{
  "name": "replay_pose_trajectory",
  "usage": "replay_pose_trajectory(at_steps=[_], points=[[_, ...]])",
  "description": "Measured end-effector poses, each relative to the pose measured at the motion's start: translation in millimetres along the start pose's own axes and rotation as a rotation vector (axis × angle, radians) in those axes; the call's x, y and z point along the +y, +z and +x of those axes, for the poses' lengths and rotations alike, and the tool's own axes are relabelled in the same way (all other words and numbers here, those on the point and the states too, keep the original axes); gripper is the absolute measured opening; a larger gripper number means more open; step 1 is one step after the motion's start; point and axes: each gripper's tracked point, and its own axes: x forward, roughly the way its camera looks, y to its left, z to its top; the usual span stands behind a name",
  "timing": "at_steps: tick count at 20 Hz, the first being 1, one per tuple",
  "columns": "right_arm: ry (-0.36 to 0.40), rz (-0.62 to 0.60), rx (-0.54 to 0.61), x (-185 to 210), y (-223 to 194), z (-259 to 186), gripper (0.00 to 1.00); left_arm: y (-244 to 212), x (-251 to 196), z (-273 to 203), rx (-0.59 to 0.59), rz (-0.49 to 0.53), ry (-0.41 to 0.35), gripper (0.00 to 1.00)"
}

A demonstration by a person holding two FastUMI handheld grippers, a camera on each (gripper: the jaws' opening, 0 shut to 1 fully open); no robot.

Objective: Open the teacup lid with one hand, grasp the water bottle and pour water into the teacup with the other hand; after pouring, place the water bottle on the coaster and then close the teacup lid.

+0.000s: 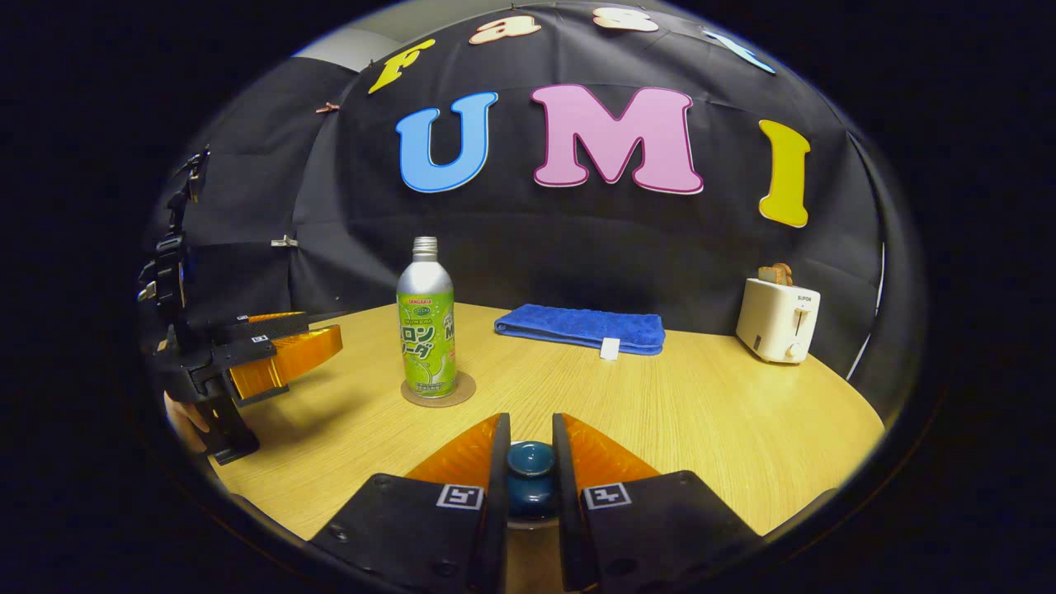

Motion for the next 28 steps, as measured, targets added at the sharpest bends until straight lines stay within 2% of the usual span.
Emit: replay_pose_trajectory(at_steps=[7,12,13,16,22,28], points=[[-0.011,0.004,0.025,-2,-4,1,0.34,-7,3,0,0.000,0.001,-0.003,0.96],[-0.017,0.005,-0.085,-3,13,-13,0.69,-7,3,-2,0.001,0.000,0.001,0.97],[-0.024,0.011,-0.118,-5,17,-17,0.80,-5,-3,1,0.001,0.000,0.000,0.97],[-0.050,0.054,-0.208,-16,28,-28,0.98,-5,-9,-3,0.000,0.001,-0.004,0.97],[-0.146,0.066,-0.200,-46,24,-36,0.98,1,-32,-20,-0.001,0.001,-0.036,0.96],[-0.211,0.069,-0.203,-71,15,-46,0.98,1,-46,-27,-0.001,0.000,-0.040,0.97]])
